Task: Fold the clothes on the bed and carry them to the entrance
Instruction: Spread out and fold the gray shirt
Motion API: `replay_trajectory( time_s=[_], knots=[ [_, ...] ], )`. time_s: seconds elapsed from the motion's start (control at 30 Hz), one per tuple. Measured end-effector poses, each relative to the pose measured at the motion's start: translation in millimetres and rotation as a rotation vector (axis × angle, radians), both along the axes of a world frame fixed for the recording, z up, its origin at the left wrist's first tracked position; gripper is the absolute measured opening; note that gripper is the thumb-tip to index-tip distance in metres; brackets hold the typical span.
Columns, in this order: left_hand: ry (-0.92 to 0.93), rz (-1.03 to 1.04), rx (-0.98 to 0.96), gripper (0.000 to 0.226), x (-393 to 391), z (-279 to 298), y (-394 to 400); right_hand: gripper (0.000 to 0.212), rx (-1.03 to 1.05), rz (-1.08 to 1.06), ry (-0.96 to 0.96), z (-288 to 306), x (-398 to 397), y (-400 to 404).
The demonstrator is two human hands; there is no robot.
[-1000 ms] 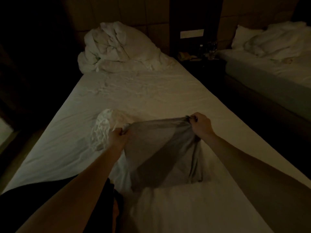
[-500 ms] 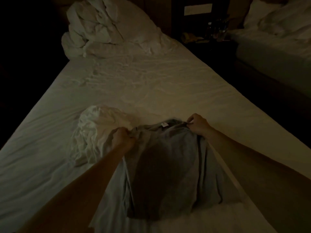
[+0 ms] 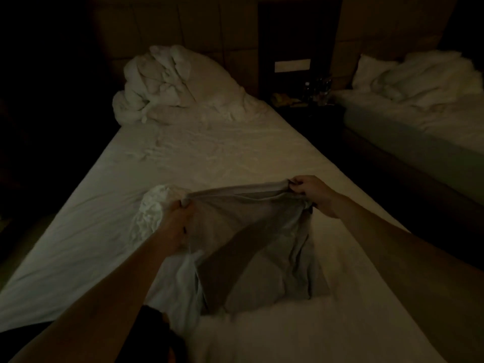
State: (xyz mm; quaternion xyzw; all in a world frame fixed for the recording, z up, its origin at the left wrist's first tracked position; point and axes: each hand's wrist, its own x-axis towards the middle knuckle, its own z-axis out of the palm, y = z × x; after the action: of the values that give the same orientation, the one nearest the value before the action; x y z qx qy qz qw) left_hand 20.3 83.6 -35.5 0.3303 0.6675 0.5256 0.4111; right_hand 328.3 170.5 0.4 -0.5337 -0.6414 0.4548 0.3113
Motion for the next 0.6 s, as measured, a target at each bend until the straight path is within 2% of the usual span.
replay_trajectory(
  time_s=[0.1, 0.23, 0.4, 0.6],
  knots=[
    [-0.151, 0.024, 0.103, 0.017, 6.9, 41.3, -37.3, 0.018, 0.023, -0.042, 0.105, 35.0, 8.7, -40.2],
    [-0.257, 0.041, 0.125, 0.005, 11.1, 81.9, -89.9, 0.013, 0.005, -0.093, 0.251, 81.5, 24.3, -94.9],
    [-0.222, -0.012, 0.137, 0.004, 21.2, 119.8, -147.8, 0.021, 0.008, -0.134, 0.379, 120.9, 39.8, -153.4],
    [-0.207, -0.101, 0.148, 0.009, 36.6, 153.2, -208.2, 0.019, 0.044, -0.122, 0.394, 141.2, 53.1, -208.7]
  ],
)
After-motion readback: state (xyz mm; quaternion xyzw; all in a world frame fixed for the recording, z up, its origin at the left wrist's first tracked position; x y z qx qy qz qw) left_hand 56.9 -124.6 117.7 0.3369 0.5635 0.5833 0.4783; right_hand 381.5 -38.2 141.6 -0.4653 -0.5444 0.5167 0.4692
